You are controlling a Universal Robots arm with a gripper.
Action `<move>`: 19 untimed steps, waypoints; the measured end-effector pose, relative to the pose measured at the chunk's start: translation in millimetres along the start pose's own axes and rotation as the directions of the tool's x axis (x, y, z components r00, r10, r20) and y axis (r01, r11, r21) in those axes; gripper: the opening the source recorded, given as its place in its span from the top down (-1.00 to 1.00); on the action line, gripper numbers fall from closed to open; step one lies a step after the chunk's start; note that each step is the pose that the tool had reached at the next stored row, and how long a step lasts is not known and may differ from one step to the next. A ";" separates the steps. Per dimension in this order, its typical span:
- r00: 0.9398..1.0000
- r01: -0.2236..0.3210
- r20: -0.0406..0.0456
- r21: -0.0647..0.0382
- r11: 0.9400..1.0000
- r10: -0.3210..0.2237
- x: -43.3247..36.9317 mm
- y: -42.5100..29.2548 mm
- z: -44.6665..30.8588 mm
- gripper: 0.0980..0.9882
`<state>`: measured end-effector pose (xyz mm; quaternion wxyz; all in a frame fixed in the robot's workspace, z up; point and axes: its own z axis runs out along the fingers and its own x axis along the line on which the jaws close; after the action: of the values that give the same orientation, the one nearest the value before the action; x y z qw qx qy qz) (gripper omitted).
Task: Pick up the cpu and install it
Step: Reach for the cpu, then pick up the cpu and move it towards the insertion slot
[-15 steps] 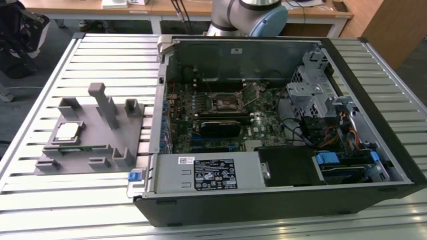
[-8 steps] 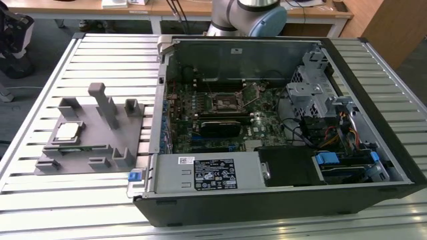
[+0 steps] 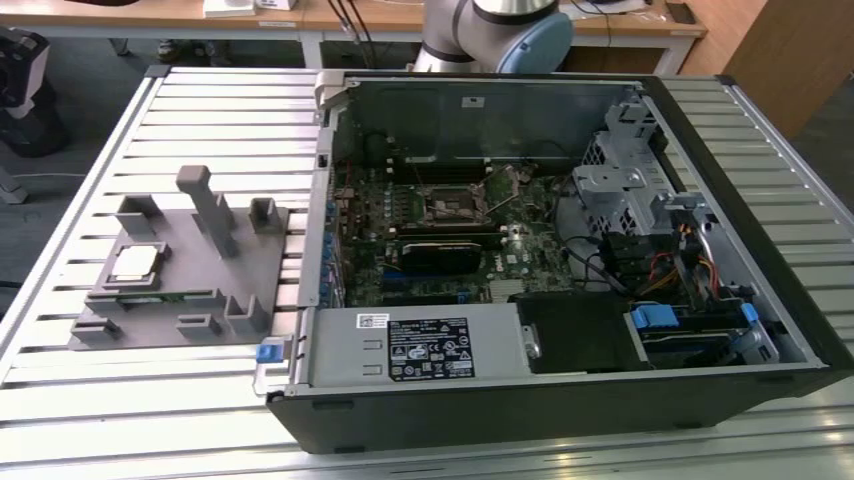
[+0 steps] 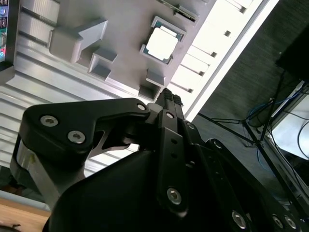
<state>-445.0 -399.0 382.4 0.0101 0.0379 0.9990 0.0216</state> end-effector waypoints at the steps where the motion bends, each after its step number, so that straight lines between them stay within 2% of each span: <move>1: 1.000 0.000 -0.001 0.000 1.000 0.000 0.7 -0.1 0.3 0.98; 9: 1.000 0.000 -0.001 0.000 1.000 0.000 2.0 -1.5 4.9 0.98; 13: 1.000 0.000 -0.001 -0.008 1.000 0.000 2.0 -3.2 9.0 0.98; 19: 1.000 0.001 -0.001 -0.007 1.000 -0.001 1.5 -4.8 15.8 0.98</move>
<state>-446.6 -403.0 366.4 0.0096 0.0373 0.9989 0.0249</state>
